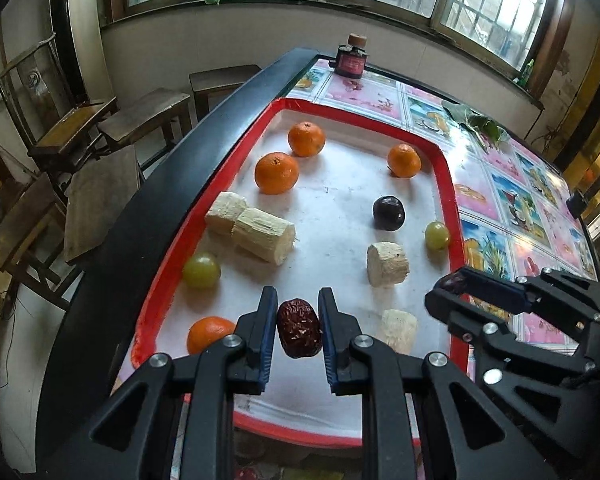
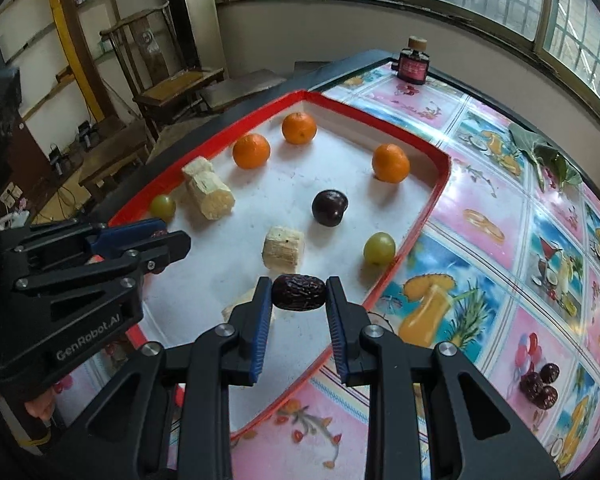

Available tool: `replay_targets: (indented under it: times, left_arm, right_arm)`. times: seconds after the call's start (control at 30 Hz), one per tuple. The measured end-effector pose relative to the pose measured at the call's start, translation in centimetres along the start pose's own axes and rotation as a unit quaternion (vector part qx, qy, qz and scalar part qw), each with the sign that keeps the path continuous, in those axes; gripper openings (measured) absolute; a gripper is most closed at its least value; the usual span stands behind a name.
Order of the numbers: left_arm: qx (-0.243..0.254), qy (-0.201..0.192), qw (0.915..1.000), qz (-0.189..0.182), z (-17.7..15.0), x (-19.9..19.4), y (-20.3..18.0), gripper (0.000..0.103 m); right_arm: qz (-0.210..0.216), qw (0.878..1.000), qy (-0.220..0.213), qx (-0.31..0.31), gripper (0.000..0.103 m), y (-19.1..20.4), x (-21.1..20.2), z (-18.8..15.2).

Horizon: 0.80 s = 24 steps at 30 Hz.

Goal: Organize fruits
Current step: 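Carry both held dates over the red tray, then lower both dates into the tray and open both grippers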

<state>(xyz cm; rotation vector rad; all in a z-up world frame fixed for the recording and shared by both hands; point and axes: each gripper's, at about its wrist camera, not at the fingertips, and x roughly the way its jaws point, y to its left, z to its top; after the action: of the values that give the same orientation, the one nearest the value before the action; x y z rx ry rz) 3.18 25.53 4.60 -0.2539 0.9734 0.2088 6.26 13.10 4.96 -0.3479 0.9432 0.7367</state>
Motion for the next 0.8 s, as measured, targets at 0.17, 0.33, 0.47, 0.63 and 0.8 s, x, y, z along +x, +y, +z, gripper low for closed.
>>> replay_targets:
  times: [0.17,0.33,0.47,0.63,0.8]
  left_arm:
    - [0.006,0.003,1.0,0.004,0.3,0.9,-0.3,0.02]
    - [0.01,0.01,0.9999,0.009,0.1,1.6,-0.4,0.02]
    - [0.01,0.019,0.9997,0.011,-0.1,2.2,-0.4,0.02]
    - [0.013,0.025,0.9995,0.012,-0.2,2.7,-0.6,0.02]
    - [0.016,0.029,0.9994,0.011,-0.1,2.8,-0.7,0.029]
  right_arm:
    - [-0.002,1.0,0.009,-0.001,0.029,-0.1,1.1,0.0]
    - [-0.005,1.0,0.021,-0.012,0.029,-0.2,2.0,0.1]
    - [-0.006,0.999,0.028,-0.018,0.029,-0.1,2.5,0.0]
    - [-0.007,0.999,0.034,-0.024,0.029,0.0,3.0,0.1]
    - [-0.008,0.999,0.037,-0.028,0.029,0.1,3.3,0.1]
